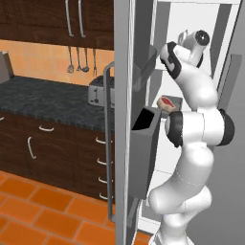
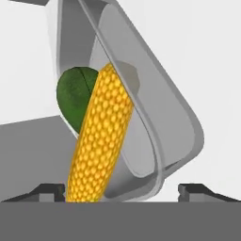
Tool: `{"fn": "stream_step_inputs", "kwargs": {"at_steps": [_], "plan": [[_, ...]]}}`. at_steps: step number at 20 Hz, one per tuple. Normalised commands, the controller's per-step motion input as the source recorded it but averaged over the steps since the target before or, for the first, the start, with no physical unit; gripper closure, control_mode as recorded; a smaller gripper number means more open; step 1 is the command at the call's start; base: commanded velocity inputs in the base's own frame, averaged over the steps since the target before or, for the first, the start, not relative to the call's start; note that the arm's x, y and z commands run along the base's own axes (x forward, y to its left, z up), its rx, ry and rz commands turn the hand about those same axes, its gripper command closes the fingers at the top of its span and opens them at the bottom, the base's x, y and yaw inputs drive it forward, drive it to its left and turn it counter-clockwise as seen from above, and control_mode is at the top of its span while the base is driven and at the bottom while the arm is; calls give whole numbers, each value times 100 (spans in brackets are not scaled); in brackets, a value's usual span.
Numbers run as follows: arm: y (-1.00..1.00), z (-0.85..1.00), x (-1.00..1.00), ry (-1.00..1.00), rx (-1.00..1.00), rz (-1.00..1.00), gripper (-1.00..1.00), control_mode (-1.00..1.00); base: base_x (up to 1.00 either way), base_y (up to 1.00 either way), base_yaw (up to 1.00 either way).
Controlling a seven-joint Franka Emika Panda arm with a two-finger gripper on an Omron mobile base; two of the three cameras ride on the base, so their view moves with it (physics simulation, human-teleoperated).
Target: Take the meat container that has the steak and place it on the second highest rack of the freezer. Then take the vegetable container that has the corn and avocado and place it on the highest rack of the freezer.
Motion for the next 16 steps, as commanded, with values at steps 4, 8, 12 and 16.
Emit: {"fn": "stream_step_inputs", "kwargs": {"at_steps": [4, 8, 12, 16], "plan": [[1, 0, -29, -28, -6, 1, -100, -100, 0, 0, 0], [17, 12, -87, -18, -7, 0, -100, -100, 0, 0, 0], [17, 22, -91, -9, -10, 0, -100, -100, 0, 0, 0], [3, 26, -100, -6, -7, 0, -100, -100, 0, 0, 0]]}}
